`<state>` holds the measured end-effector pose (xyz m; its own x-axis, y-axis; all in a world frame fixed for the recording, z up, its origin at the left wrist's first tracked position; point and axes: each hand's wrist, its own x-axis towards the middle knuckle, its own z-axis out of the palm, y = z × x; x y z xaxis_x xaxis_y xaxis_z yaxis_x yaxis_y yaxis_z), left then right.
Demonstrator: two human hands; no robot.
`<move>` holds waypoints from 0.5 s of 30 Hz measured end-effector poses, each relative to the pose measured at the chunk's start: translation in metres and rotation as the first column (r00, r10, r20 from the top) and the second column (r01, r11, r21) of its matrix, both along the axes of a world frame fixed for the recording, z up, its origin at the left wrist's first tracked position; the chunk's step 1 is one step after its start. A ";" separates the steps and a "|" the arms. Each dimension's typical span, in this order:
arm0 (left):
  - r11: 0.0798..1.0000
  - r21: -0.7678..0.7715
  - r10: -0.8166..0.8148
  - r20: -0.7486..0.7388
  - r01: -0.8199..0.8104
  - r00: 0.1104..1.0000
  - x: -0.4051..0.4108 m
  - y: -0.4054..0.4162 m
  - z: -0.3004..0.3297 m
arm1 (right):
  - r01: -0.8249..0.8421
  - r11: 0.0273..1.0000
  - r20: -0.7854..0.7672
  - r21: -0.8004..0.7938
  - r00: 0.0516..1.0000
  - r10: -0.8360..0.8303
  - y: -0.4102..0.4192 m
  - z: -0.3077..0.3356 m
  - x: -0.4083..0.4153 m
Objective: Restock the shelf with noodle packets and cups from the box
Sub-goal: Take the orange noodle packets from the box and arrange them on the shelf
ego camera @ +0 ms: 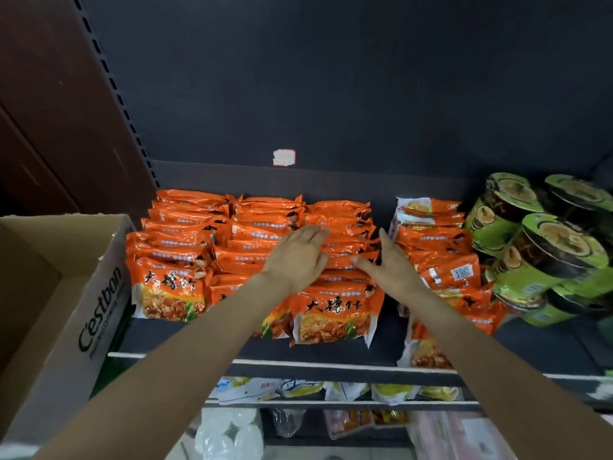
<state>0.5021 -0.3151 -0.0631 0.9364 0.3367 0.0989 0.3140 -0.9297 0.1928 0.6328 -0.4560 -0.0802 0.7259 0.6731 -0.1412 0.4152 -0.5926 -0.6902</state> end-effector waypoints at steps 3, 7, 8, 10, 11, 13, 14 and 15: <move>0.999 0.047 0.005 -0.198 0.004 0.980 0.019 0.013 -0.006 | -0.030 0.999 -0.102 -0.024 0.994 0.027 0.015 -0.002 0.012; 0.999 0.036 0.025 -0.270 -0.016 0.963 0.033 0.020 -0.009 | -0.063 0.998 0.001 -0.008 0.998 0.063 0.025 -0.006 0.027; 0.999 0.044 0.037 -0.217 -0.028 0.975 0.036 0.022 -0.007 | -0.054 0.998 0.045 -0.014 0.998 0.054 0.027 -0.003 0.033; 0.996 0.068 0.066 -0.131 -0.057 0.989 0.044 0.025 -0.002 | -0.074 0.996 0.091 -0.048 0.993 0.078 0.032 0.003 0.048; 0.995 0.068 0.075 -0.124 -0.067 0.989 0.049 0.026 0.000 | -0.112 0.991 0.102 -0.077 0.988 0.120 0.035 0.006 0.054; 0.995 0.058 0.090 -0.191 -0.080 0.978 0.059 0.029 0.001 | -0.203 0.969 0.096 -0.137 0.971 0.217 0.044 0.010 0.063; 0.995 0.049 0.099 -0.243 -0.090 0.965 0.064 0.031 0.000 | -0.240 0.957 0.087 -0.165 0.963 0.257 0.048 0.010 0.067; 0.994 0.036 0.108 -0.290 -0.102 0.951 0.068 0.032 -0.001 | -0.265 0.945 0.076 -0.193 0.956 0.284 0.052 0.009 0.070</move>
